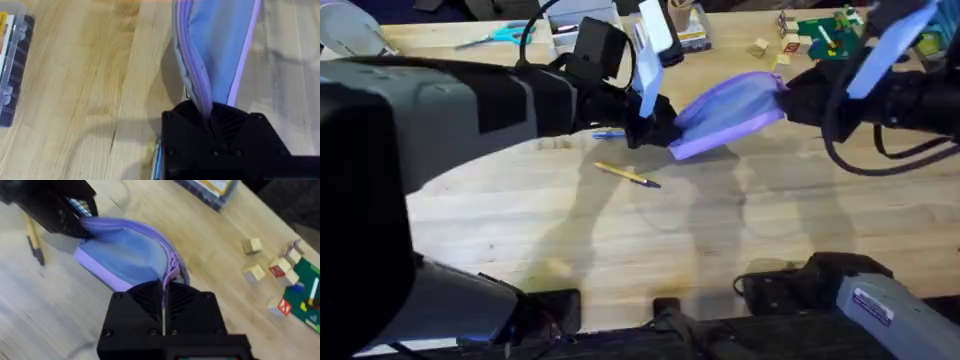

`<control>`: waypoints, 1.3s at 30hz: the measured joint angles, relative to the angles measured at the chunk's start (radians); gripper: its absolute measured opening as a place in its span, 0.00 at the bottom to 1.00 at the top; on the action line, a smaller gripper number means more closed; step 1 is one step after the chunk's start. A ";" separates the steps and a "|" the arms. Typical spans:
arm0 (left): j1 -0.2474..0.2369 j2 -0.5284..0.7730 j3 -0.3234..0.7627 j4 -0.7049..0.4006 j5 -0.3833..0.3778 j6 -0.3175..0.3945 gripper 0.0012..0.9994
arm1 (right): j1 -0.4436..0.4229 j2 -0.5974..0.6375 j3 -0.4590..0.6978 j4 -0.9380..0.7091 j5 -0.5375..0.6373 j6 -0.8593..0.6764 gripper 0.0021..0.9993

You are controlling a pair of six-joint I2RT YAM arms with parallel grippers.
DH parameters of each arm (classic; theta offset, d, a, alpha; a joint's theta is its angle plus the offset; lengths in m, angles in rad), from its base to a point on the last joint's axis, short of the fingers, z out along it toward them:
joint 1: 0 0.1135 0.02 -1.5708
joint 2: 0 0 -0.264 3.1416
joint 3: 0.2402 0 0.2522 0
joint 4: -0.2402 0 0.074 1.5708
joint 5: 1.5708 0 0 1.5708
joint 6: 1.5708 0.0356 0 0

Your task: Unzip the bag, pick up the pens from the table one at a time and place them inside, then zip the bag closed.

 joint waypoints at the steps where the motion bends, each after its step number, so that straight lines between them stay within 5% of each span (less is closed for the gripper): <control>1: 0.000 0.000 0.000 -0.001 -0.002 0.000 0.04 | 0.000 -0.004 0.000 0.005 -0.019 0.000 0.03; 8: 0.012 0.000 0.000 -0.011 -0.025 0.000 0.04 | 0.050 -0.005 0.000 0.072 -0.136 0.000 0.03; 22: 0.024 0.005 0.000 -0.033 -0.117 0.001 0.04 | 0.338 0.067 0.000 0.268 -0.185 0.000 0.03; 31: 0.023 0.010 0.000 -0.025 -0.126 0.001 0.04 | 0.324 0.048 0.000 0.297 -0.211 0.004 0.03; 32: 0.023 0.010 0.000 -0.024 -0.126 0.001 0.04 | 0.309 0.035 0.000 0.293 -0.211 0.006 0.05; 38: 0.002 0.010 0.000 -0.008 -0.034 0.002 0.04 | 0.192 -0.119 0.026 0.325 -0.243 0.003 0.92; 39: -0.010 0.010 0.000 -0.007 -0.017 0.002 0.04 | 0.175 -0.143 0.029 0.326 -0.246 -0.001 0.97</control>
